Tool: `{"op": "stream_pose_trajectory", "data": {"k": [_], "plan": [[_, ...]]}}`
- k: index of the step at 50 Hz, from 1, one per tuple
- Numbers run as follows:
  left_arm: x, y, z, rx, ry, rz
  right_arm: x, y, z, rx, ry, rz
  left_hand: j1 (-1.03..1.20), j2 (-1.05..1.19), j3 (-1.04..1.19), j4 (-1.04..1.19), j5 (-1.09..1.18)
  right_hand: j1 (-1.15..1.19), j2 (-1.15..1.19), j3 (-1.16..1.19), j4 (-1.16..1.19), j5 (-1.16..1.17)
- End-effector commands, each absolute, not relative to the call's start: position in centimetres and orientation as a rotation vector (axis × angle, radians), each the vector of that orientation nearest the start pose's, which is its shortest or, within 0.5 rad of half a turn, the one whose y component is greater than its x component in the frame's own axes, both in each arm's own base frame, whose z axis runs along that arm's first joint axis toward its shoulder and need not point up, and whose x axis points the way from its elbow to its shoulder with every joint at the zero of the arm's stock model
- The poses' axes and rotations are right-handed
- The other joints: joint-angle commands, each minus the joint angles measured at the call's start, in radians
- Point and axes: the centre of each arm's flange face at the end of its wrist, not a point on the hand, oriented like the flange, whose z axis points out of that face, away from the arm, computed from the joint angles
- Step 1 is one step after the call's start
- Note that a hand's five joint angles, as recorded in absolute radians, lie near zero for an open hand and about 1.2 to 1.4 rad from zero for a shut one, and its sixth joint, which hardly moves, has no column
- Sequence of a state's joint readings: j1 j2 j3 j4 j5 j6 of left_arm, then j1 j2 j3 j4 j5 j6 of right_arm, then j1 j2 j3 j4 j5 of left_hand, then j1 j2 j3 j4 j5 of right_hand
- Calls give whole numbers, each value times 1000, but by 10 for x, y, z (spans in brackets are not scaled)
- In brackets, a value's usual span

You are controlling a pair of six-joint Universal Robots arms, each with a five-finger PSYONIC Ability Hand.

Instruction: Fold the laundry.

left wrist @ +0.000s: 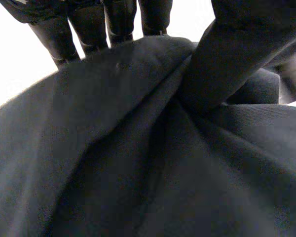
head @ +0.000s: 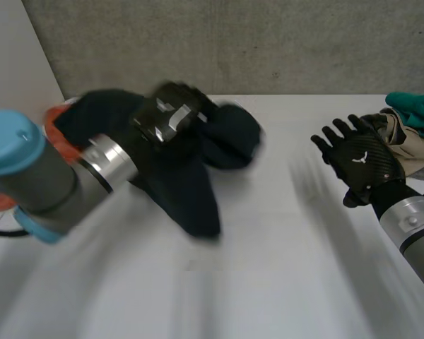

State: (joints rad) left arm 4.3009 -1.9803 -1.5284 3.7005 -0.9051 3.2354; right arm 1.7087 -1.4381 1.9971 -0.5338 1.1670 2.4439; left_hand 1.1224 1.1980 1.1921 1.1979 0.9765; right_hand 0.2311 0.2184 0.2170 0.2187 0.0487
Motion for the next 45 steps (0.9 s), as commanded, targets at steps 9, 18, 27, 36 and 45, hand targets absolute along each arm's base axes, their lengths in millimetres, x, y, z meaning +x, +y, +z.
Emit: {"op": "stream_pose_trajectory", "data": {"k": [9,18,27,36,45], "plan": [[-351,-209,198,-1124,-1478,1510,199,-273,212,-1050,2013,-2160,-733,-808,-802,-808,-761,-57,-44,-42,-44,-49],[-308,-199,231,-903,-1863,1665,203,-246,216,-1023,2225,-1700,-727,-802,-797,-802,-756,-57,-44,-42,-44,-49],[-269,-165,193,-851,-2259,1508,217,-245,191,-1207,2148,-1597,-674,-750,-744,-750,-703,-57,-44,-42,-44,-49],[-274,-153,169,-886,-2225,1488,253,-236,161,-1333,1997,-1602,-686,-761,-755,-761,-714,226,239,240,239,234],[-291,-154,145,-939,-2179,1483,257,-252,158,-1292,1986,-1749,-668,-744,-738,-744,-697,1165,1178,1179,1178,1173]]}}
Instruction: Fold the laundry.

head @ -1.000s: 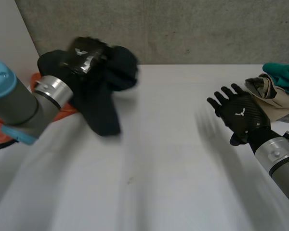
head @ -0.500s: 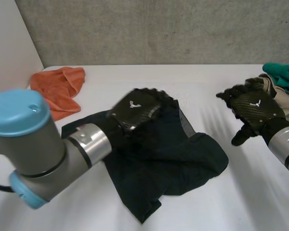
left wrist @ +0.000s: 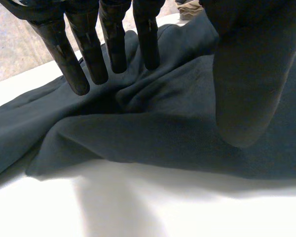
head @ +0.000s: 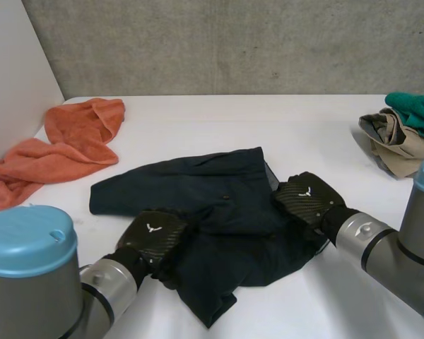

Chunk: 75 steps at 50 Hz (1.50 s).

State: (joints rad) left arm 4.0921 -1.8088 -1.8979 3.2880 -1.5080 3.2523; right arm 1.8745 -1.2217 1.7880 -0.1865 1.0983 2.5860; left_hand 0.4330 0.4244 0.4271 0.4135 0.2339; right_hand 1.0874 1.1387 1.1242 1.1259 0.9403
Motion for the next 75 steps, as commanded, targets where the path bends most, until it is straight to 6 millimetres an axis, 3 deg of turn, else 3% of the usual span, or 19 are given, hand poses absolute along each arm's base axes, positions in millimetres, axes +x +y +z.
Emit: {"op": "stream_pose_trajectory", "data": {"k": [1,4,5,9,12,18,24,33,36,37,38,39,42,45,50,55,60,65,75], "plan": [[-292,-154,143,1180,2716,-1841,256,-253,159,-1284,1998,-1759,27,36,33,47,52,309,258,272,270,281],[-299,-155,135,1209,2718,-1821,254,-256,160,-1267,2042,-1777,144,152,150,163,168,309,258,272,270,281],[-302,-155,132,1220,2718,-1819,253,-256,160,-1264,2050,-1780,415,423,421,434,439,309,258,272,270,281],[-305,-157,135,1219,2702,-1853,248,-259,160,-1243,2111,-1788,962,971,968,982,987,309,258,272,270,281],[-306,-157,144,1214,2681,-1899,243,-259,174,-1228,2140,-1822,963,972,969,983,988,309,258,272,270,281],[-301,-154,208,1155,2519,-2207,237,-254,227,-1187,2127,-1922,963,972,969,983,988,309,258,272,270,281],[-290,-175,220,1065,2468,-2228,245,-259,243,-1097,2089,-1933,963,972,969,983,988,309,258,272,270,281],[-286,-223,176,1262,2263,-1939,311,-283,186,-1021,2106,-1729,963,972,969,983,988,309,258,272,270,281],[-287,-240,167,1286,2217,-1895,333,-291,170,-1030,2126,-1758,695,703,701,714,719,185,134,148,146,157],[-288,-250,165,1288,2197,-1886,336,-294,167,-1027,2127,-1768,353,362,359,373,378,-28,-80,-65,-67,-56],[-289,-253,166,1289,2185,-1891,341,-300,162,-1019,2126,-1788,176,184,182,195,200,-571,-623,-608,-610,-599],[-292,-255,167,1289,2176,-1900,343,-302,161,-1014,2125,-1804,43,52,49,63,68,-803,-855,-840,-842,-831],[-294,-258,172,1277,2168,-1912,344,-305,170,-994,2096,-1857,-46,-38,-40,-27,-22,-913,-964,-950,-951,-940],[-292,-252,187,1252,2173,-1942,337,-303,183,-978,2083,-1894,-131,-123,-125,-112,-107,-913,-964,-950,-951,-940],[-278,-229,222,1122,2228,-2049,314,-268,240,-1009,1996,-2000,-152,-143,-146,-132,-127,-913,-964,-950,-951,-940],[-263,-204,233,1021,2333,-2094,285,-250,252,-1121,2014,-2043,-134,-126,-128,-115,-110,-824,-875,-861,-862,-851],[-247,-177,216,995,2474,-1976,254,-240,233,-1278,2123,-1908,23,32,29,43,48,-662,-714,-699,-701,-690],[-235,-161,195,1013,2583,-1790,230,-222,195,-1354,2247,-1606,121,129,127,140,145,-507,-558,-544,-546,-534],[-221,-148,172,1010,2672,-1626,219,-208,163,-1327,2236,-1492,356,365,362,376,381,-295,-346,-332,-334,-323]]}}
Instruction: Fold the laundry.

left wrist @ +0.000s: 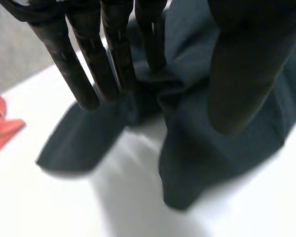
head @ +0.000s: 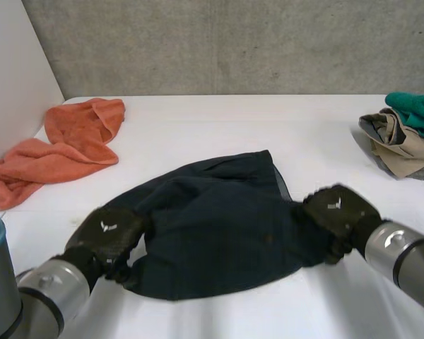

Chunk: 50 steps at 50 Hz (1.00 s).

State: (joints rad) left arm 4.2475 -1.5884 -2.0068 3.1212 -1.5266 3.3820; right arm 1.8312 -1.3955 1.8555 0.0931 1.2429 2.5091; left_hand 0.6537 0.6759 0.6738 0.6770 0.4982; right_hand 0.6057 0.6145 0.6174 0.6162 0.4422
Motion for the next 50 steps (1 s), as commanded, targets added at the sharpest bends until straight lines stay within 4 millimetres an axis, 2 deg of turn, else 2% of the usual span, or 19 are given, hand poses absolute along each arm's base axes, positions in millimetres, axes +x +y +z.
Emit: {"op": "stream_pose_trajectory", "data": {"k": [1,6,9,16,21,25,27,29,31,32,34,39,42,45,50], "plan": [[-221,-149,172,1008,2670,-1630,219,-208,162,-1324,2232,-1497,126,104,106,103,108,201,193,190,191,190],[-222,-157,169,994,2649,-1661,221,-215,163,-1317,2201,-1566,-8,-31,-29,-32,-27,117,108,105,106,106],[-225,-163,160,996,2649,-1659,223,-222,161,-1307,2182,-1606,-17,-40,-38,-41,-36,96,87,84,85,85],[-229,-166,152,1016,2647,-1656,232,-248,157,-1262,2121,-1727,-9,-31,-29,-32,-28,424,416,413,414,413],[-230,-162,160,1022,2622,-1698,238,-271,145,-1227,2179,-1749,0,-22,-20,-23,-19,340,331,328,329,329],[-227,-159,175,1002,2579,-1784,233,-289,156,-1064,2271,-1862,0,-22,-20,-23,-19,337,328,325,326,326],[-225,-154,179,1000,2563,-1810,231,-291,162,-1009,2288,-1876,9,-13,-11,-14,-10,302,293,290,291,291],[-224,-152,182,1000,2554,-1826,231,-288,173,-1004,2264,-1894,12,-10,-8,-11,-7,269,260,257,259,258],[-222,-148,186,1001,2540,-1842,229,-280,192,-1015,2228,-1927,38,16,18,15,19,240,231,228,229,229],[-222,-148,186,1003,2534,-1843,228,-264,215,-1066,2183,-1921,64,42,44,41,46,243,234,231,232,232],[-219,-143,186,1026,2525,-1824,228,-249,223,-1126,2175,-1856,144,122,124,120,125,248,240,237,238,237],[-214,-132,181,1105,2538,-1696,222,-222,215,-1255,2228,-1589,167,145,147,144,148,257,248,246,247,246],[-211,-126,178,1137,2568,-1616,212,-211,200,-1279,2281,-1459,176,154,156,153,157,254,246,243,244,243],[-209,-123,176,1137,2586,-1580,207,-205,185,-1326,2291,-1425,267,245,247,244,248,211,202,199,200,200],[-207,-122,171,1140,2600,-1544,208,-207,166,-1376,2229,-1507,235,213,215,212,216,-1,-10,-13,-11,-12]]}}
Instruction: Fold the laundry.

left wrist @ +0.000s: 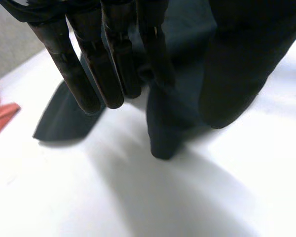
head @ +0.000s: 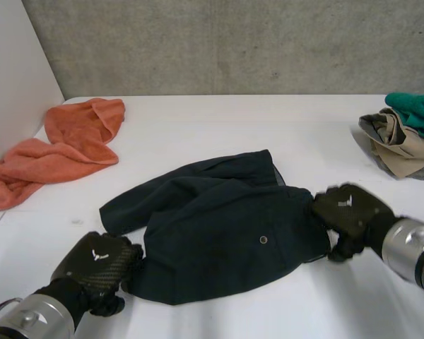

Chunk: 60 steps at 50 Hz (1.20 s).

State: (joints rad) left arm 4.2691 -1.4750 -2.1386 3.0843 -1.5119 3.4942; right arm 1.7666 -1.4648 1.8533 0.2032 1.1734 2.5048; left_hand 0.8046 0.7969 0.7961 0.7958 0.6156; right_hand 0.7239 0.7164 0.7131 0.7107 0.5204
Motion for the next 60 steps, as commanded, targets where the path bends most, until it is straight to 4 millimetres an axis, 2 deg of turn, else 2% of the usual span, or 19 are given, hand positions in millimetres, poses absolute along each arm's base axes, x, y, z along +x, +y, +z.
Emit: {"op": "stream_pose_trajectory", "data": {"k": [1,2,4,7,17,22,33,39,43,46,48,49,50,51,55,56,59,60], "plan": [[-207,-122,170,1142,2604,-1540,208,-208,162,-1378,2219,-1522,46,54,55,55,61,-131,-123,-120,-118,-102],[-208,-123,170,1145,2604,-1547,209,-209,157,-1381,2208,-1531,-85,-77,-76,-76,-70,-134,-126,-123,-121,-105],[-209,-125,169,1151,2605,-1556,211,-216,142,-1381,2196,-1533,-189,-181,-180,-180,-174,-178,-170,-167,-165,-149],[-213,-131,161,1162,2617,-1542,213,-223,128,-1385,2181,-1534,-218,-210,-210,-209,-204,-207,-200,-197,-194,-178],[-226,-160,141,1163,2620,-1533,222,-240,113,-1411,2137,-1566,-221,-214,-213,-212,-207,-137,-130,-126,-124,-108],[-231,-173,134,1160,2620,-1529,227,-247,114,-1415,2109,-1599,-207,-199,-198,-198,-192,-64,-56,-53,-50,-35],[-244,-202,129,1134,2519,-1695,241,-250,113,-1447,2054,-1620,-1,7,8,8,13,57,64,68,70,86],[-246,-207,121,1167,2507,-1664,248,-253,116,-1434,2034,-1635,78,86,87,87,93,66,73,77,79,95],[-248,-210,121,1185,2480,-1675,251,-257,118,-1409,2029,-1647,225,233,233,234,239,69,76,79,82,98],[-249,-214,123,1175,2461,-1708,252,-260,115,-1397,2034,-1636,319,326,327,327,333,92,99,103,105,121],[-250,-217,124,1166,2447,-1730,253,-262,112,-1399,2036,-1630,506,513,514,514,520,153,161,164,167,182],[-250,-217,125,1162,2441,-1737,254,-262,111,-1401,2033,-1626,565,573,574,574,579,238,246,249,251,267],[-249,-219,125,1155,2435,-1744,255,-265,111,-1399,2035,-1635,591,599,600,600,606,506,514,517,520,535],[-249,-220,126,1146,2429,-1749,256,-266,113,-1398,2031,-1647,592,599,600,600,606,663,670,674,676,692],[-246,-227,139,1073,2367,-1812,255,-276,122,-1371,2054,-1707,592,599,600,600,606,672,680,683,686,701],[-245,-230,155,1030,2313,-1879,254,-279,126,-1358,2064,-1730,592,599,600,600,606,672,680,683,686,701],[-244,-230,183,978,2227,-1986,253,-286,159,-1295,2037,-1851,592,599,600,600,606,672,680,683,686,701],[-245,-230,202,953,2168,-2064,253,-287,172,-1270,2019,-1892,592,599,600,600,606,672,680,683,686,701]]}}
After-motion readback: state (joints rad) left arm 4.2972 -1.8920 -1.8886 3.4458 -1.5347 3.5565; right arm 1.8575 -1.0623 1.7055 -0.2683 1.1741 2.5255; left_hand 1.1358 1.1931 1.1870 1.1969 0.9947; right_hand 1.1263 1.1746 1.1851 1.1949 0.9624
